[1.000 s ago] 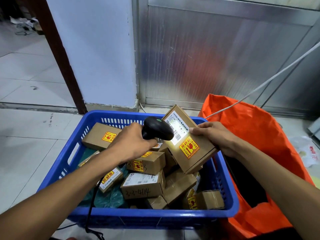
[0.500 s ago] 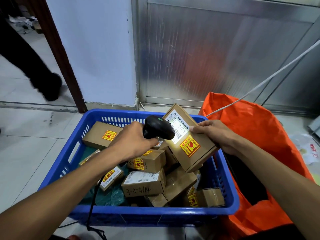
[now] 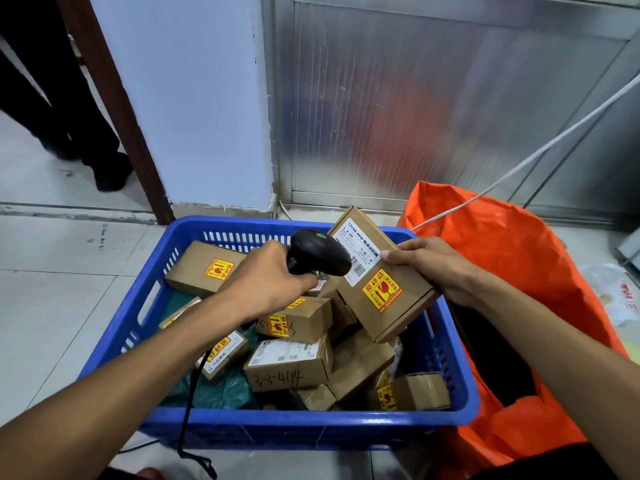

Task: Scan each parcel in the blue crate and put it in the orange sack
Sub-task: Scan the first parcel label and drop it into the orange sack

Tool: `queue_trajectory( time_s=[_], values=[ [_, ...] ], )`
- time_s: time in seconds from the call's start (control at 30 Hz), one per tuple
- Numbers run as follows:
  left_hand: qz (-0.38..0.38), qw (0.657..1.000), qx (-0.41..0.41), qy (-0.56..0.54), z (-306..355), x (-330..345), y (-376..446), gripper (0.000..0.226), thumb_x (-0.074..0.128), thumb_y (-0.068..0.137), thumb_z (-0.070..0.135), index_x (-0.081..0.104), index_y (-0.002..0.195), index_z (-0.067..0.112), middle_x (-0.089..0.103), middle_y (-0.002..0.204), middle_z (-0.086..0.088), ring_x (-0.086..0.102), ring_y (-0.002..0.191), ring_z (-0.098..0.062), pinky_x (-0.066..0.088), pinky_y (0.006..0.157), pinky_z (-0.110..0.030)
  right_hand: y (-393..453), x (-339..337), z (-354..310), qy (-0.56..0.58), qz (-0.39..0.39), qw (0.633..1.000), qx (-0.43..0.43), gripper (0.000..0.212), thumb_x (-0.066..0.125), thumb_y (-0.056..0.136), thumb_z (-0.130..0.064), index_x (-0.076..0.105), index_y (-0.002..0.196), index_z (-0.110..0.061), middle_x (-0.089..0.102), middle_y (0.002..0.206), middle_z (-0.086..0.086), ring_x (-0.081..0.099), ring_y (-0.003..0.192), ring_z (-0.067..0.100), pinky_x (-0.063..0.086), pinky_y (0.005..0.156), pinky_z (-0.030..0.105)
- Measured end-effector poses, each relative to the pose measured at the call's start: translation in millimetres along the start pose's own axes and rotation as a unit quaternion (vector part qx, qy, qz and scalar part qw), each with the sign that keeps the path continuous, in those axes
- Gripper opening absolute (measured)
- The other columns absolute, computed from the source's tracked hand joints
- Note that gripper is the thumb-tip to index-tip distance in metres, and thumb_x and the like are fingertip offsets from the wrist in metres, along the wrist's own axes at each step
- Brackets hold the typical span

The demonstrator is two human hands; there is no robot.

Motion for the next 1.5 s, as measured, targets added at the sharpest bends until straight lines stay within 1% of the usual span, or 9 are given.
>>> queue_trajectory(
  time_s=[0.13,0.27,0.5,0.63,0.83,1.0,1.17,1.37,1.5],
  values=[
    [0.001,1.000,0.002,0.007,1.3,0.5,-0.8,0.016,0.074,0.084,0.029,0.064,0.079,0.018,0.065,0.065,-0.002,0.062,0.060,-0.016,0.047,0.056,-0.031,-1.3,-7.9,4.0,0.000,0.016,1.000,0.005,0.038,0.082,0.081,-0.029,0.071,0.108,-0.004,0.078,0.089,0.012,0.075,0.080,0.028,0.060,0.087,0.048],
    [-0.004,1.000,0.005,0.009,2.1,3.2,-1.4,0.014,0.074,0.084,0.030,0.066,0.081,0.018,0.069,0.069,-0.006,0.067,0.065,-0.021,0.056,0.063,-0.039,-5.2,-24.1,11.3,0.000,0.037,0.999,0.012,0.042,0.083,0.079,-0.028,0.070,0.109,-0.002,0.078,0.089,0.015,0.075,0.085,0.034,0.059,0.088,0.052],
    [-0.013,1.000,0.020,-0.004,6.2,10.9,1.0,0.011,0.074,0.085,0.028,0.069,0.090,0.020,0.071,0.073,-0.003,0.067,0.065,-0.018,0.057,0.068,-0.042,-13.7,-77.6,24.2,0.001,0.104,0.995,0.011,0.041,0.082,0.080,-0.027,0.069,0.111,-0.004,0.077,0.090,0.015,0.073,0.077,0.028,0.059,0.081,0.045],
    [-0.001,1.000,0.021,0.020,6.9,11.9,2.5,0.014,0.075,0.081,0.031,0.069,0.078,0.019,0.069,0.065,-0.004,0.066,0.061,-0.022,0.054,0.062,-0.038,-22.9,-118.8,40.7,0.001,0.152,0.988,0.016,0.040,0.082,0.081,-0.027,0.069,0.111,-0.005,0.077,0.090,0.015,0.072,0.072,0.024,0.059,0.068,0.035],
    [-0.003,0.999,0.027,0.031,12.1,18.2,-0.1,0.023,0.076,0.082,0.029,0.065,0.067,0.017,0.063,0.052,0.000,0.062,0.052,-0.018,0.048,0.058,-0.033,-38.8,-171.7,78.1,0.054,0.216,0.973,0.053,0.036,0.079,0.084,-0.022,0.070,0.110,0.001,0.078,0.087,0.015,0.073,0.066,0.022,0.060,0.060,0.029],
    [-0.014,0.999,0.028,0.034,15.7,22.3,-0.9,0.022,0.077,0.083,0.028,0.063,0.069,0.020,0.064,0.052,0.001,0.063,0.049,-0.017,0.048,0.057,-0.032,-43.2,-190.1,118.4,0.075,0.251,0.957,0.123,0.038,0.080,0.083,-0.021,0.070,0.109,0.003,0.077,0.083,0.015,0.073,0.068,0.027,0.062,0.072,0.039],
    [-0.014,0.999,0.027,0.041,13.4,24.7,1.0,0.024,0.077,0.083,0.028,0.062,0.068,0.019,0.063,0.050,-0.001,0.064,0.049,-0.022,0.053,0.060,-0.040,-43.5,-193.4,139.0,0.079,0.268,0.946,0.161,0.030,0.077,0.085,-0.017,0.069,0.105,0.003,0.075,0.080,0.013,0.072,0.065,0.026,0.056,0.057,0.030],
    [-0.022,0.999,0.017,0.035,4.8,30.0,5.7,0.017,0.078,0.082,0.026,0.067,0.087,0.015,0.064,0.055,0.000,0.063,0.048,-0.022,0.052,0.053,-0.036,-34.7,-192.9,147.5,0.087,0.270,0.943,0.174,0.034,0.077,0.085,-0.018,0.065,0.109,0.003,0.074,0.093,0.016,0.073,0.079,0.030,0.059,0.067,0.037],
    [-0.018,0.999,0.009,0.027,0.2,30.7,10.3,0.015,0.079,0.081,0.024,0.068,0.087,0.015,0.063,0.057,-0.002,0.061,0.053,-0.023,0.051,0.055,-0.038,-31.1,-201.3,155.5,0.086,0.270,0.941,0.186,0.033,0.077,0.086,-0.019,0.066,0.109,0.003,0.074,0.091,0.015,0.072,0.078,0.029,0.058,0.065,0.037]
  ],
)
Point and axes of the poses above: each hand's wrist, its own y-axis towards the middle knuckle, its own x-axis out of the palm, z = x × y, the point moved 6 cm from there along y, towards the middle knuckle
